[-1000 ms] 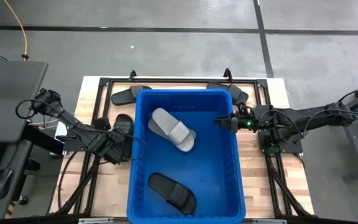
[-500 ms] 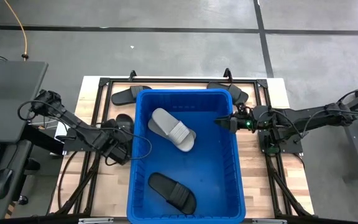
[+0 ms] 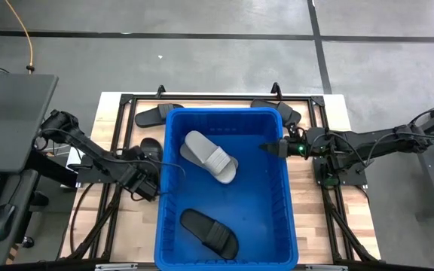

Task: Pick and place slides into bin
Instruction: Put the bottom black slipper into the blue bin

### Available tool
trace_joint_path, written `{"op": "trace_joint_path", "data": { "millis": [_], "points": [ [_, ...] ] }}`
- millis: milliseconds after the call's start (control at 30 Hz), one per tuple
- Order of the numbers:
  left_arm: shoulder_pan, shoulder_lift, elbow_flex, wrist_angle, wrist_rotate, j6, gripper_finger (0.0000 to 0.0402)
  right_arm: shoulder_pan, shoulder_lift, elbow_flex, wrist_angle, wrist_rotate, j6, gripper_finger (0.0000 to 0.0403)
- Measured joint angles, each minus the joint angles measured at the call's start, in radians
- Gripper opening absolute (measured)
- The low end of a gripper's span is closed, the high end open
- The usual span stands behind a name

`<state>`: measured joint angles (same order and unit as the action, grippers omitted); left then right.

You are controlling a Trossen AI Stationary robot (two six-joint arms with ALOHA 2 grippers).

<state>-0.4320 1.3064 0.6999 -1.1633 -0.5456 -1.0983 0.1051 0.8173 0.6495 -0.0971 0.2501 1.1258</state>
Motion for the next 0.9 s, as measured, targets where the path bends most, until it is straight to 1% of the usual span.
{"op": "trace_joint_path", "data": {
  "millis": [133,300,467,567,633,667,767,900],
  "points": [
    [0.000,-0.002,-0.034,0.013,-0.077,-0.019,0.0280,0.000,0.000,0.000,0.003,-0.002,0.034,0.0248],
    [0.000,-0.003,-0.064,0.054,-0.102,-0.058,0.0280,0.000,0.000,0.000,0.001,-0.042,0.069,0.0248],
    [0.000,-0.003,-0.075,0.065,-0.099,-0.052,0.0280,0.000,0.000,0.000,0.000,-0.058,0.090,0.0248],
    [0.000,-0.005,-0.074,0.072,-0.054,-0.034,0.0280,0.000,0.000,0.000,0.000,-0.057,0.100,0.0248],
    [-0.014,-0.005,-0.069,0.071,-0.053,-0.018,0.0280,0.000,0.000,0.000,-0.001,-0.044,0.097,0.0248],
    [-0.024,-0.004,-0.069,0.071,-0.063,-0.005,0.0280,0.000,0.001,0.000,-0.002,-0.033,0.094,0.0248],
    [-0.047,-0.001,-0.079,0.069,-0.144,0.013,0.0280,0.000,0.001,0.000,-0.026,0.002,0.096,0.0248],
    [-0.048,-0.002,-0.089,0.051,-0.183,0.016,0.0280,0.000,0.001,0.000,-0.029,0.006,0.109,0.0248]
  ]
}}
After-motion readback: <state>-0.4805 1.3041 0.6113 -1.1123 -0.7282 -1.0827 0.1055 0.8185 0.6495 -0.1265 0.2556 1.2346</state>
